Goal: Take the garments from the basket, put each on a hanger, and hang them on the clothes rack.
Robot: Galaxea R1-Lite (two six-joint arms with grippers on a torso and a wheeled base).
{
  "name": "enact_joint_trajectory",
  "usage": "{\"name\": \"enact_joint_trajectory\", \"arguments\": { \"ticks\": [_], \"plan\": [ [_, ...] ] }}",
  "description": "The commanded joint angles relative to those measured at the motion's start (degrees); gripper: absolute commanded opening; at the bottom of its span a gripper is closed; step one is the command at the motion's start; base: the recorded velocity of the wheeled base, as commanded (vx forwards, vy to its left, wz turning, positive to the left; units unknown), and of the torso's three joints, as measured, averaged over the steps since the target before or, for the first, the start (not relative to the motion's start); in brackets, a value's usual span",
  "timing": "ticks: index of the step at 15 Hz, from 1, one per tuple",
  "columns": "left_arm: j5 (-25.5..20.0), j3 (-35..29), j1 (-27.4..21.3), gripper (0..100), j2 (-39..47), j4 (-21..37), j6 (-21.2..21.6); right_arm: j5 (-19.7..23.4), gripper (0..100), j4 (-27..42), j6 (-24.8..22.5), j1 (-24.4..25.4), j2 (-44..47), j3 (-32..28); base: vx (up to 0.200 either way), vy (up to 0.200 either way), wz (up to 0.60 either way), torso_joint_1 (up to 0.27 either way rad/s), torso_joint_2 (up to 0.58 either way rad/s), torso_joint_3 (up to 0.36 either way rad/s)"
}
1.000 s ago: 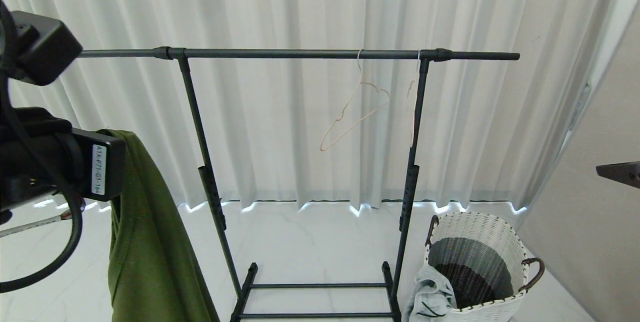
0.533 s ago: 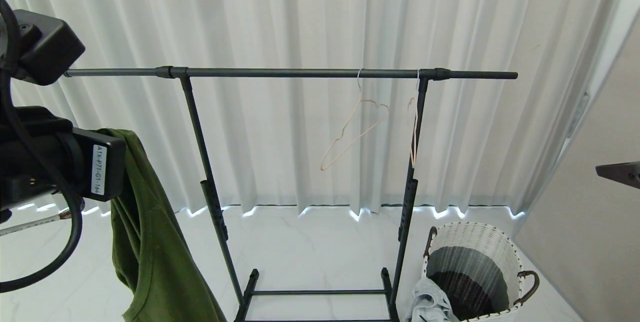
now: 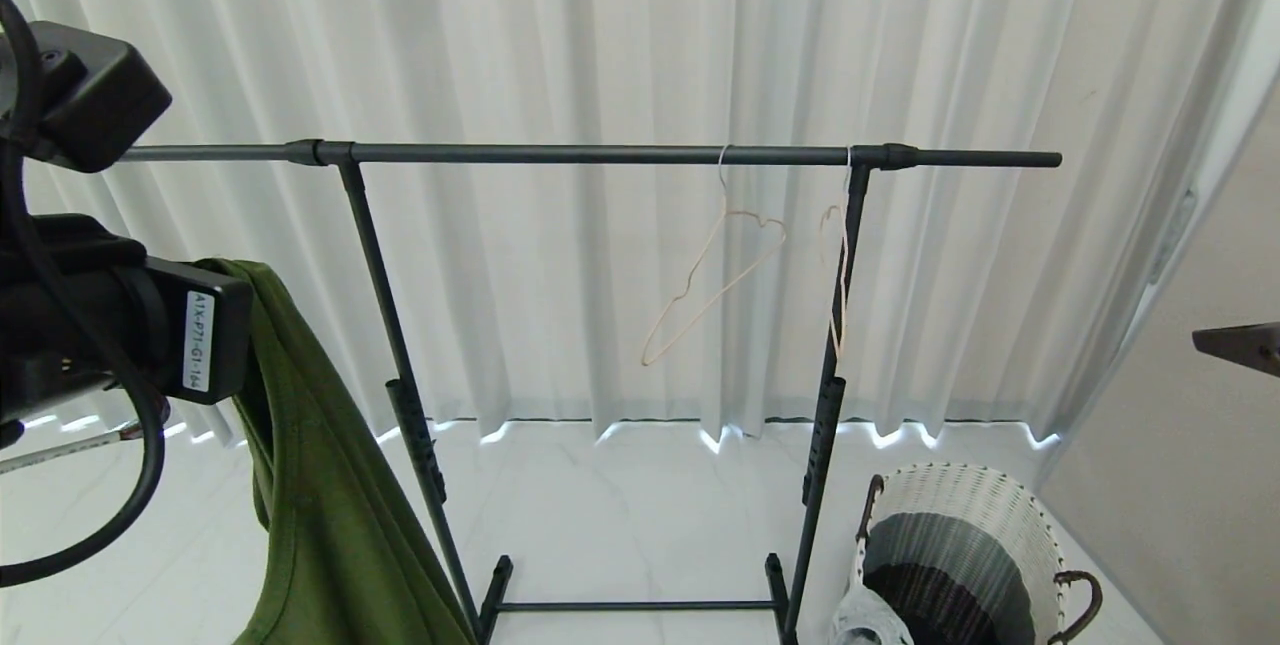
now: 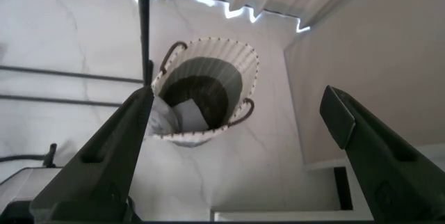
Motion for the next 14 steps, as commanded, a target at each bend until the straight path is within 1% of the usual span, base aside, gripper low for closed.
{"name": "enact_joint_trajectory", "arguments": {
  "ticks": [1, 10, 14],
  "plan": [
    [0.00, -0.03, -0.03, 0, 0.06, -0.03, 0.02, -0.01, 100, 0.01, -0.01, -0.01, 0.03, -0.05, 0.200, 0.000, 0.00, 0.012, 0.01, -0.002],
    [0.00, 0.06, 0.06, 0, 0.33, -0.03, -0.07, -0.01, 100, -0.87, 0.08, -0.10, 0.03, 0.47, 0.200, 0.000, 0.00, 0.004, 0.00, 0.002],
    [-0.09, 0.14, 0.06, 0, 0.59, -0.03, -0.15, -0.10, 100, -0.87, 0.08, -0.10, 0.20, 0.56, 0.000, 0.000, 0.00, 0.000, 0.00, 0.000]
  ]
}}
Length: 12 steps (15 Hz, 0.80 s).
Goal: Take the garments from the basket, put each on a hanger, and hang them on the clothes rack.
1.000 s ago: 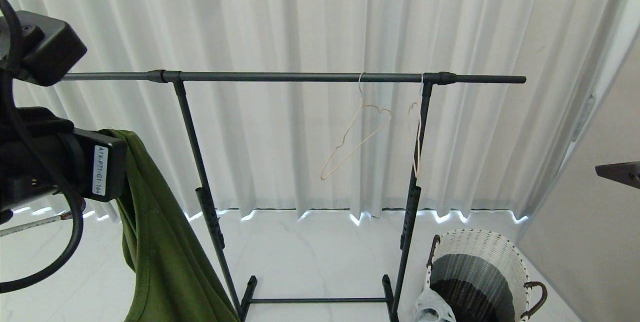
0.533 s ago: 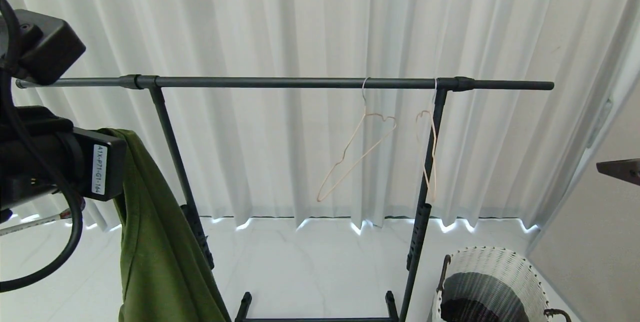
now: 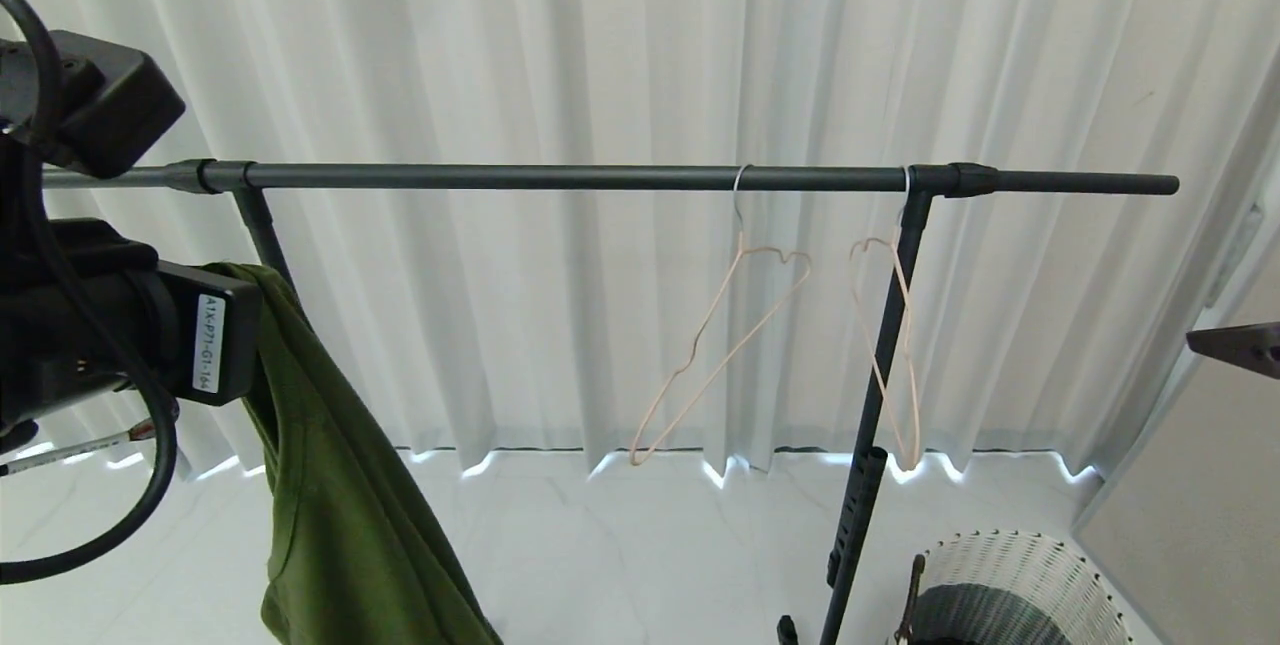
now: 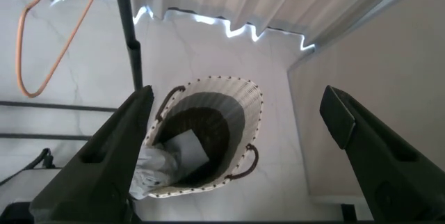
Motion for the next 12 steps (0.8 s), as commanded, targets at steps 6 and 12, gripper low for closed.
{"name": "enact_joint_trajectory", "arguments": {
  "ticks": [6, 12],
  "plan": [
    [0.25, -0.07, 0.15, 0, 0.34, -0.01, 0.06, -0.10, 100, -0.04, -0.11, -0.05, 0.11, 0.06, 0.000, 0.000, 0.00, 0.000, 0.00, 0.000],
    [0.34, -0.25, 0.15, 0, 0.25, -0.01, 0.14, -0.10, 100, -1.62, -0.20, -0.05, 0.11, 0.33, 0.000, 0.167, 0.00, 0.002, 0.00, 0.000]
  ]
}}
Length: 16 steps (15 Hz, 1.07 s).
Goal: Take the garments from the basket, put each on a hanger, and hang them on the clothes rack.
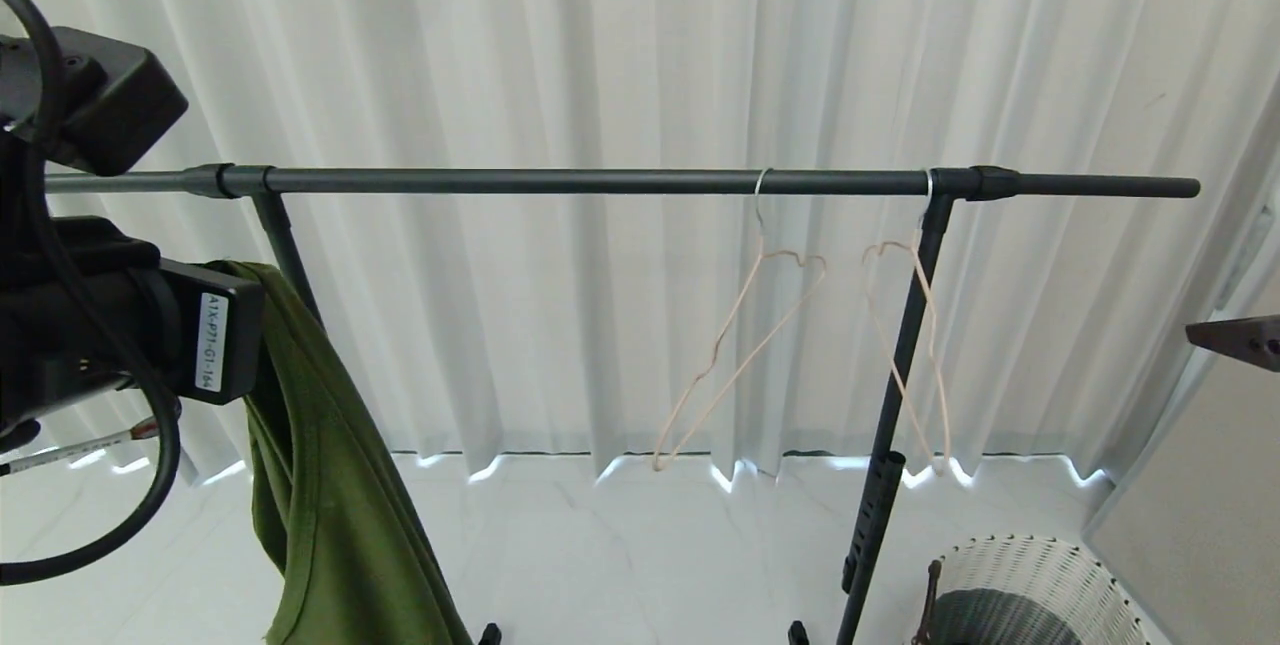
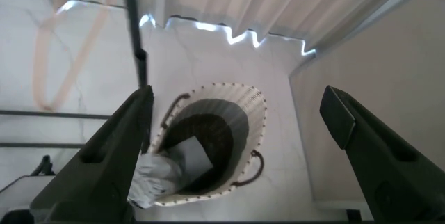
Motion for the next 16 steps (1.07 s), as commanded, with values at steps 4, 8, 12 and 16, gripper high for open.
{"name": "enact_joint_trajectory", "arguments": {
  "ticks": [4, 8, 12, 16],
  "plan": [
    [0.03, 0.01, -0.02, 0, -0.01, -0.01, -0.07, -0.02, 100, 0.05, 0.05, 0.01, 0.05, 0.01, 0.000, 0.200, 0.00, 0.004, 0.00, 0.000],
    [-0.05, 0.09, -0.02, 0, -0.19, -0.01, -0.07, -0.02, 100, -4.17, -0.22, 0.01, 0.14, 3.44, 0.000, 0.000, 0.00, 0.000, 0.00, 0.000],
    [-0.05, 0.18, -0.02, 0, -0.19, -0.01, 0.02, 0.25, 100, -7.95, -0.13, 0.01, 0.31, 6.52, 0.000, 0.000, 0.00, 0.000, 0.00, 0.000],
    [-0.05, 0.27, -0.02, 0, -0.10, -0.01, 0.20, 0.25, 100, -7.95, 0.14, 0.01, 0.05, 6.96, 0.100, 0.000, 0.00, 0.000, 0.00, 0.001]
  ]
}}
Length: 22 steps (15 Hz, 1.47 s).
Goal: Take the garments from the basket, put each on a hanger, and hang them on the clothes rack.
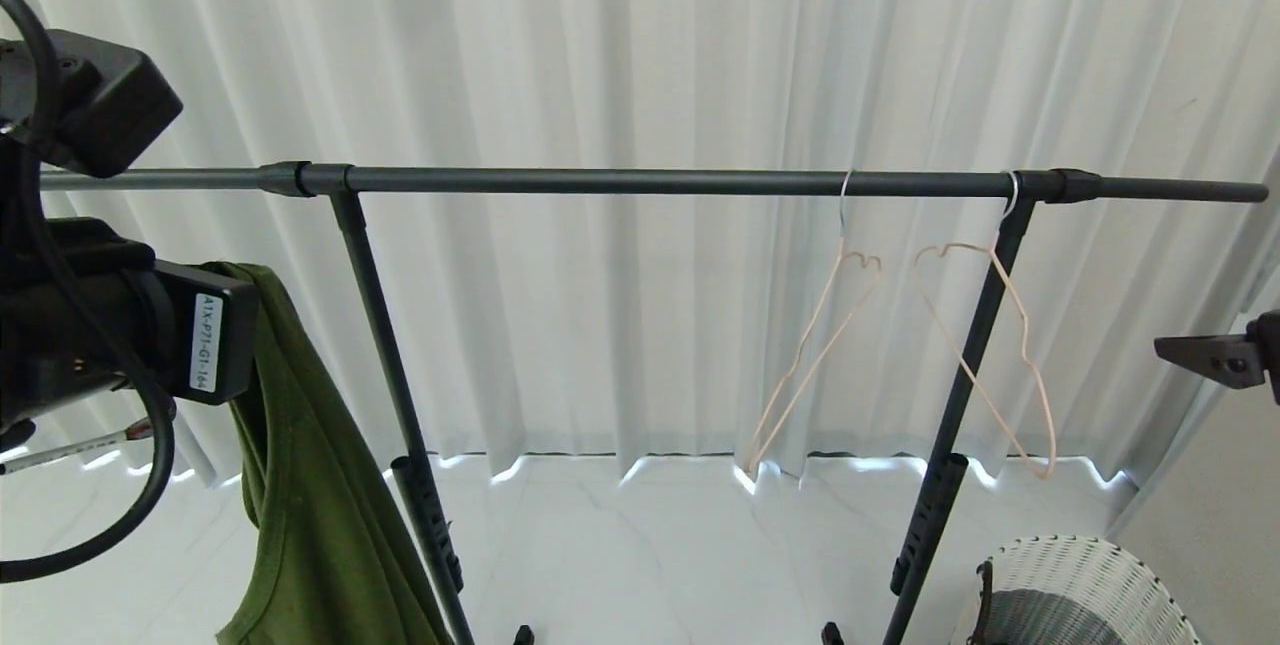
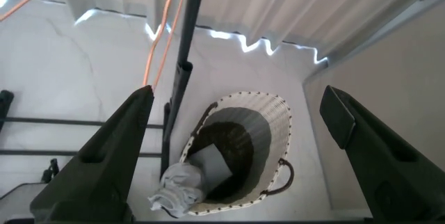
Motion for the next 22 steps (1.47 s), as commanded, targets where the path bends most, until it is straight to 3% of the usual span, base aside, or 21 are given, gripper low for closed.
{"name": "enact_joint_trajectory", "arguments": {
  "ticks": [1, 4, 7, 11, 13, 16, 22],
  "plan": [
    [0.01, 0.10, -0.02, 0, -0.08, -0.01, -0.05, 0.56, 100, -0.05, 0.00, 0.01, -0.13, 1.02, 0.200, 0.000, 0.00, -0.007, 0.00, 0.002],
    [0.01, -0.07, -0.02, 0, -0.17, -0.01, -0.05, 2.05, 100, -0.05, 0.53, 0.01, 0.14, 1.11, 0.200, 0.000, 0.00, 0.002, 0.00, 0.001],
    [0.01, 0.28, -0.20, 0, -0.26, -0.01, -0.14, 4.87, 100, -0.14, 5.80, 0.18, 1.46, 1.20, 0.000, 0.000, 0.00, 0.000, 0.00, 0.000],
    [0.01, 0.89, -0.29, 0, -0.17, -0.01, -0.14, 4.43, 100, -2.07, 14.24, 3.17, 7.43, 1.29, 0.000, 0.000, 0.00, 0.000, 0.00, 0.000],
    [0.01, 1.16, -0.29, 0, -0.26, -0.01, -0.31, 1.79, 100, -4.18, 17.58, 4.23, 12.00, 1.37, 0.000, 0.000, 0.00, 0.000, 0.00, 0.000],
    [0.01, 1.33, -0.29, 0, -0.35, -0.01, -0.31, -6.21, 100, -5.24, 21.97, 5.02, 18.95, 1.73, 0.000, 0.000, 0.00, 0.000, 0.00, 0.000],
    [0.01, 1.42, -1.25, 0, -1.14, -0.01, -0.31, -6.21, 100, -6.29, 23.03, 5.81, 19.91, 1.81, 0.000, 0.000, 0.00, 0.000, 0.00, 0.000]
  ]
}}
